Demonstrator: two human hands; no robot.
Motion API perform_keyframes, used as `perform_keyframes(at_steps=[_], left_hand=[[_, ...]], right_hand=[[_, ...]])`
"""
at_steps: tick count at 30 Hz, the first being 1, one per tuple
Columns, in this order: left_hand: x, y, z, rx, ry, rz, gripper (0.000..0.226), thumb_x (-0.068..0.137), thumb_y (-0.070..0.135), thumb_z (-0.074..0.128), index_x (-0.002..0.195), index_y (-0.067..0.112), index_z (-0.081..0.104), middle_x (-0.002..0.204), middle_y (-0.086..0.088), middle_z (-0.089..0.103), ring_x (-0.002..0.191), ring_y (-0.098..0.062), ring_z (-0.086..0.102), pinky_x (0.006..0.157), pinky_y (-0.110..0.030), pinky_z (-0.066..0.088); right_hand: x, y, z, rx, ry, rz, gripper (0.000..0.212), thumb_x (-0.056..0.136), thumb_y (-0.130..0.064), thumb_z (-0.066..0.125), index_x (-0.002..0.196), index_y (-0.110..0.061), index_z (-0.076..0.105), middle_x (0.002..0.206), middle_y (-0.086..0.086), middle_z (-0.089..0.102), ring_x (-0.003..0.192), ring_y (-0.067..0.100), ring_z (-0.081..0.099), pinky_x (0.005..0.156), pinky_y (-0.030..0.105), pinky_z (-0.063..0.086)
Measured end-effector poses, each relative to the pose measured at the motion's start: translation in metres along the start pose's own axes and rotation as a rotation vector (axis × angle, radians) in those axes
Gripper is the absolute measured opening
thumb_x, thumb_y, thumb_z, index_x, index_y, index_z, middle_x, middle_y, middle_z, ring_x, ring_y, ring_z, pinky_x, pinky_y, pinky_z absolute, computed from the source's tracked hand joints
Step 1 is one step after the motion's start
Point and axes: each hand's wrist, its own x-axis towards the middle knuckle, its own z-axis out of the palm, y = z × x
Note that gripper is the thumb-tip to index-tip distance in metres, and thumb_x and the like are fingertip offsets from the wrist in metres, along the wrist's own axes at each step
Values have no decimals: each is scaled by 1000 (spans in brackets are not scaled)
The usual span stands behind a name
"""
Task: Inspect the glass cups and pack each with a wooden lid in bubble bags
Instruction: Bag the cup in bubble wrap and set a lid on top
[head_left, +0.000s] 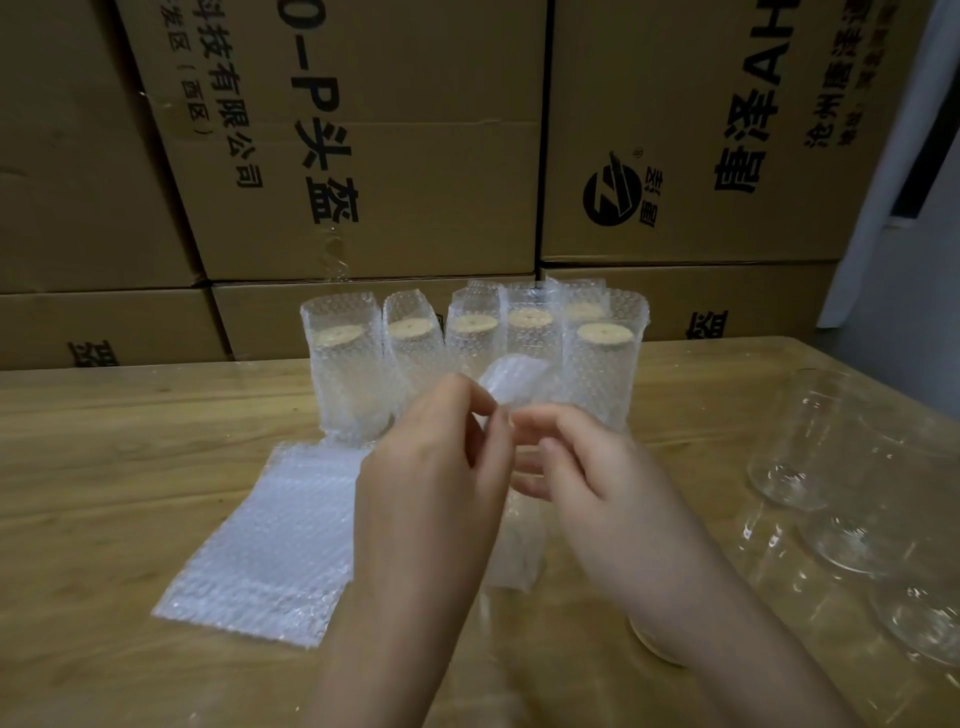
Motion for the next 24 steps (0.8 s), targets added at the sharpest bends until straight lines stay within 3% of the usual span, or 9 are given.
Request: perform_keyframes(at_steps=[2, 5, 10, 12, 15, 19, 21, 24], left_hand=[[-3, 9, 1, 7, -12, 63, 12, 85, 24, 61, 76, 19, 57, 56, 12, 44, 48, -5, 44, 42, -22, 36], [-8, 16, 5, 68, -18, 134, 12, 83, 22, 62, 74, 16, 57, 58, 9, 47, 47, -12, 46, 38, -31, 40], [-7, 12, 7, 104, -5, 140, 13, 85, 23, 61, 76, 14, 58, 64, 5, 55, 47, -18, 52, 36, -35, 42], [-6, 8, 8, 123, -9, 146, 14, 88, 20, 61, 77, 12, 57, 65, 2, 55, 48, -21, 52, 37, -39, 43], [-8, 6, 11, 94, -25, 116, 17, 90, 19, 65, 77, 13, 55, 62, 4, 53, 49, -23, 51, 40, -42, 43], [-10, 10, 10, -87, -30, 56, 19, 92, 34, 56, 80, 21, 53, 57, 9, 49, 51, -12, 50, 46, -38, 43], [-10, 15, 8, -217, -35, 72, 16, 90, 37, 52, 81, 23, 53, 58, 11, 52, 54, -9, 52, 47, -32, 42], [-10, 24, 5, -195, -75, 145, 13, 89, 31, 53, 82, 21, 54, 60, 12, 50, 55, -8, 49, 47, -27, 39]], right_hand=[[4, 3, -3, 118, -79, 79, 31, 101, -10, 36, 118, -18, 61, 108, -4, 68, 96, 4, 67, 93, 35, 52], [7, 8, -6, 128, -57, 86, 25, 100, -12, 40, 108, -16, 63, 101, 11, 68, 94, 25, 66, 89, 52, 50], [8, 7, -10, 533, -76, 159, 29, 97, -3, 42, 109, -11, 67, 99, 1, 73, 90, 11, 70, 79, 27, 54], [4, 5, -7, 735, -92, 178, 31, 96, 1, 42, 114, -8, 65, 113, 0, 69, 102, 7, 66, 86, 22, 53], [1, 5, -1, 860, 17, 199, 41, 96, 2, 41, 131, -14, 54, 129, -5, 61, 116, 1, 57, 96, 20, 47], [3, 7, 3, 978, -3, 218, 38, 97, -3, 43, 129, -19, 54, 114, -2, 68, 101, 5, 67, 80, 19, 55], [5, 8, 2, 1001, -67, 236, 36, 98, -2, 39, 129, -9, 55, 111, 10, 70, 102, 15, 68, 83, 24, 53], [9, 8, -5, 1093, -143, 212, 36, 94, 6, 31, 114, 5, 61, 92, 17, 72, 86, 19, 71, 67, 21, 54]])
